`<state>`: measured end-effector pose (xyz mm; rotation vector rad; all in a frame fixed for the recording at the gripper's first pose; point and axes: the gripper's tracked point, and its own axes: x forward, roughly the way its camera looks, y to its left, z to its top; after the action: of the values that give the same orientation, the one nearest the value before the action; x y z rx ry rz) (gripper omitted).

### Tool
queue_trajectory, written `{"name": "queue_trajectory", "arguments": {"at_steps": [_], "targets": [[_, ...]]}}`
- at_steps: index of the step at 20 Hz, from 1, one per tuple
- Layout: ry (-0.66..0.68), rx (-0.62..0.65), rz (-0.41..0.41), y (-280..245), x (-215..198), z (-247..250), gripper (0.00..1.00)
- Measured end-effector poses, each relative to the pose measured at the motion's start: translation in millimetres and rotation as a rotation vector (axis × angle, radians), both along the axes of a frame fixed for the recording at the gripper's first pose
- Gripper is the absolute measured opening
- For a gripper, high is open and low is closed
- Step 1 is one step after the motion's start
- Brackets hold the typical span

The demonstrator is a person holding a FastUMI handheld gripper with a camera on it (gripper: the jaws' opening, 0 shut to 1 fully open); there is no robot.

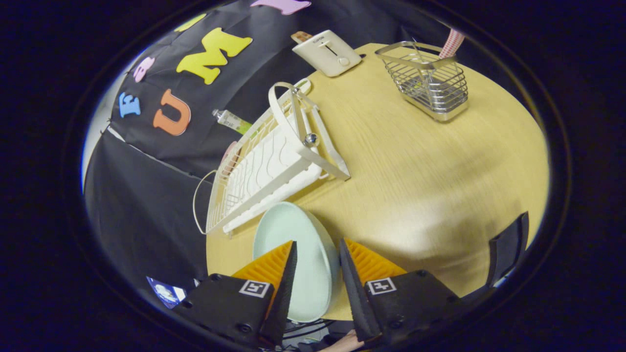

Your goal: Take the plate from the dish rack, then take the spoon from the basket and place it into the plate.

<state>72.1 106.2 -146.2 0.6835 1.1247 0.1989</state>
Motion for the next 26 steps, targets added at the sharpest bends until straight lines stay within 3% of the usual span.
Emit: {"name": "queue_trajectory", "arguments": {"at_steps": [6, 12, 16, 18, 19, 26], "targets": [[-0.122, -0.055, 0.035, -10, 6, 15, 0.74], [-0.393, -0.321, 0.051, -53, 12, 54, 0.78], [-0.626, -0.563, -0.032, -104, 22, 89, 0.82], [-0.708, -0.661, -0.070, -128, 19, 97, 0.91], [-0.733, -0.681, -0.089, -137, 17, 100, 0.97], [-0.817, -0.700, -0.199, -213, 27, 84, 0.98]]}}
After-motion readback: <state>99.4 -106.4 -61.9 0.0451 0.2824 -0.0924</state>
